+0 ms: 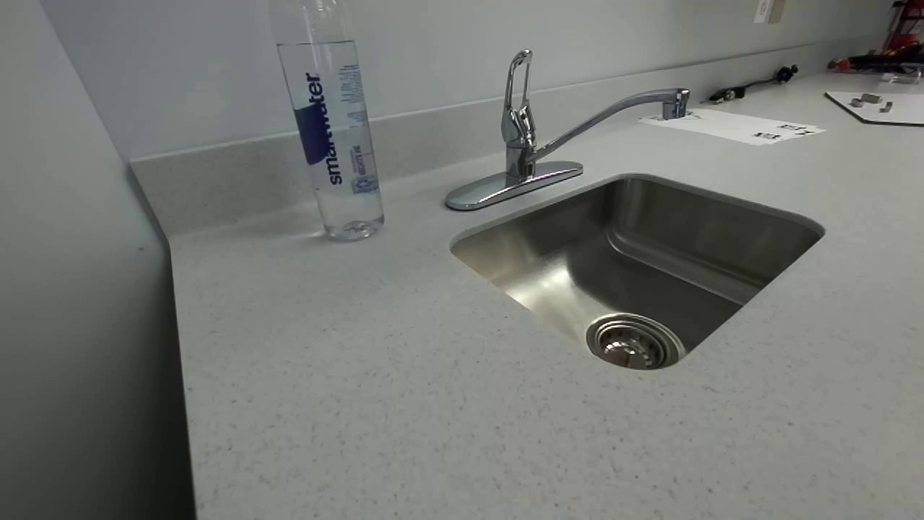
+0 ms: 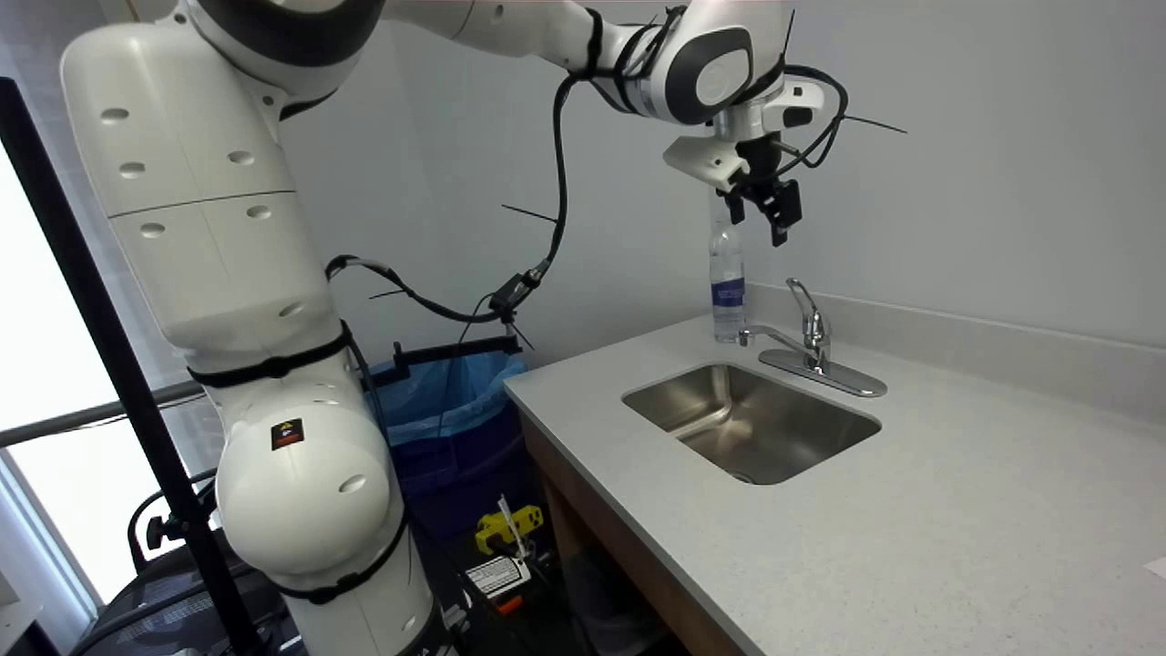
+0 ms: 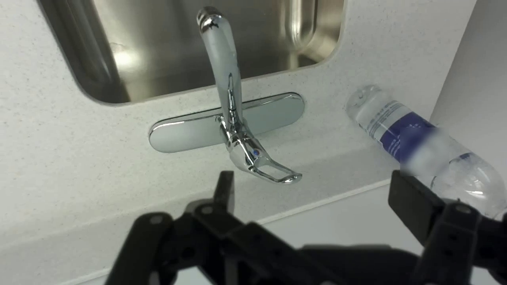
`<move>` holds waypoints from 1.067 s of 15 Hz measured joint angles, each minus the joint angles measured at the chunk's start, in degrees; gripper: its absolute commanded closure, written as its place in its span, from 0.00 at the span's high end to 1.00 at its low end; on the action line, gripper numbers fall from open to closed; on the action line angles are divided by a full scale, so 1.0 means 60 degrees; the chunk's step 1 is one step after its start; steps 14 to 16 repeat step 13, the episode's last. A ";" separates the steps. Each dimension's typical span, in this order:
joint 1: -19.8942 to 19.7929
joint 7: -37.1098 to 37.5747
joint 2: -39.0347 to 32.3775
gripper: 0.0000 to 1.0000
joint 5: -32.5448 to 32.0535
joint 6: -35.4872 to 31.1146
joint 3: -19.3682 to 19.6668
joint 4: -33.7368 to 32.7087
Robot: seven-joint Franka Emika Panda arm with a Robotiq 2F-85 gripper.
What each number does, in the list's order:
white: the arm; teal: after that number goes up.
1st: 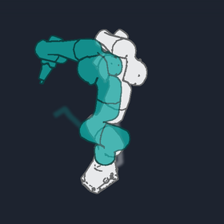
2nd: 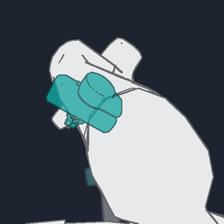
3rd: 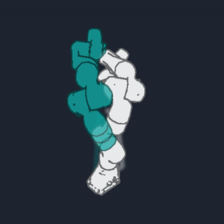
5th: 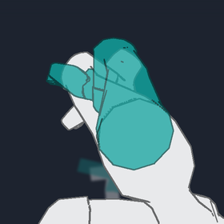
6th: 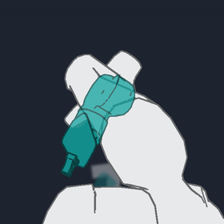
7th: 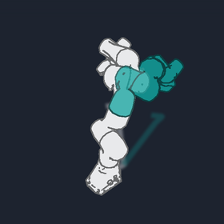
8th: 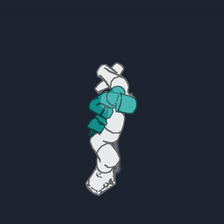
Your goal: Push the faucet to the right and the faucet handle upwards
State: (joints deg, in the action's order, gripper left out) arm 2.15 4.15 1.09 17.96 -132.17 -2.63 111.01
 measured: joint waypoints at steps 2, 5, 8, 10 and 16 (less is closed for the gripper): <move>0.0000 -0.0327 0.0288 1.00 0.0178 0.0114 0.0074 0.0283; 0.0000 -0.0651 0.0595 1.00 0.0287 0.0337 0.0154 0.0576; 0.0000 -0.0740 0.0771 1.00 0.0287 0.0720 0.0225 0.0700; 0.0000 -0.0746 0.0830 1.00 0.0287 0.0780 0.0242 0.0746; 0.0000 -0.0749 0.0838 1.00 0.0287 0.0782 0.0243 0.0767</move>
